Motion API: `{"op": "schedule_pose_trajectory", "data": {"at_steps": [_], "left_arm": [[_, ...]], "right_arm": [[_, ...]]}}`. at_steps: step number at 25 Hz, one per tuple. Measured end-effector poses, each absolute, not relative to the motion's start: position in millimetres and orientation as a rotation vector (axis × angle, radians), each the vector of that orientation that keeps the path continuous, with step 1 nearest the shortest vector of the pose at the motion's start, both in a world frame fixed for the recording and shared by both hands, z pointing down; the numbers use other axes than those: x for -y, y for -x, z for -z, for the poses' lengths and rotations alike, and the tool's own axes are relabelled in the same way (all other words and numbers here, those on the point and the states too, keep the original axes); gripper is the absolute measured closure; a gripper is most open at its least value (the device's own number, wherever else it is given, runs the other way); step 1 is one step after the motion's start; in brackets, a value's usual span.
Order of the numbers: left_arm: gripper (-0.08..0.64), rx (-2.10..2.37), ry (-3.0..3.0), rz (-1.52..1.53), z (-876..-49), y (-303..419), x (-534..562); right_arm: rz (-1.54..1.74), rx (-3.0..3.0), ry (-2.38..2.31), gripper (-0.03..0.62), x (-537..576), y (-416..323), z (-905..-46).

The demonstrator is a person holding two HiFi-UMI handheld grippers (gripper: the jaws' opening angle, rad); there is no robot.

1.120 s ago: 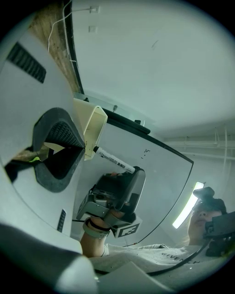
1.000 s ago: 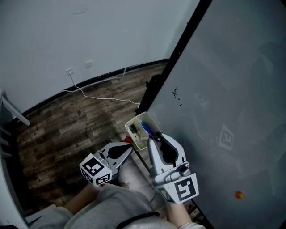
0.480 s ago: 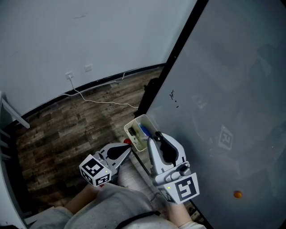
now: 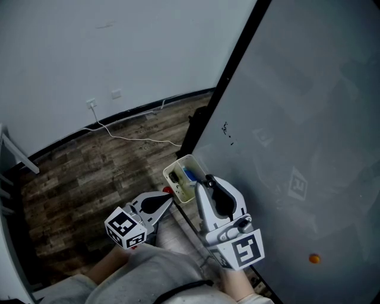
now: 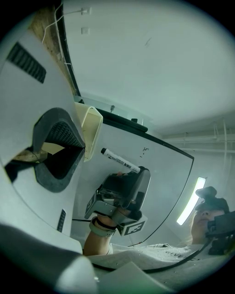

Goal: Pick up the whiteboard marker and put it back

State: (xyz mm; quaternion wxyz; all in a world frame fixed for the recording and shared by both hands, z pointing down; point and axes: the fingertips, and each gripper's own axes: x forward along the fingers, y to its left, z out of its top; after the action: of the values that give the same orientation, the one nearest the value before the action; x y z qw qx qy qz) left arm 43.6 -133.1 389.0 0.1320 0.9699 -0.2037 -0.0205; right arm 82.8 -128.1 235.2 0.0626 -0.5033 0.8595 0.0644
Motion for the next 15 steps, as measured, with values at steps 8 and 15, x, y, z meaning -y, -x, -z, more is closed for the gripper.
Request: {"op": "schedule_pose_trajectory", "data": {"at_steps": [8, 15], "left_arm": [[0.545, 0.584, -2.815, 0.056, -388.9, -42.2, 131.6], [0.545, 0.570, -2.799, 0.073, -393.1, -36.6, 128.9]], "right_arm": [[-0.188, -2.596, 1.524, 0.505, 128.1, -82.0, -236.4], [-0.157, -2.600, 1.513, 0.505, 127.8, -76.7, -241.2]]}}
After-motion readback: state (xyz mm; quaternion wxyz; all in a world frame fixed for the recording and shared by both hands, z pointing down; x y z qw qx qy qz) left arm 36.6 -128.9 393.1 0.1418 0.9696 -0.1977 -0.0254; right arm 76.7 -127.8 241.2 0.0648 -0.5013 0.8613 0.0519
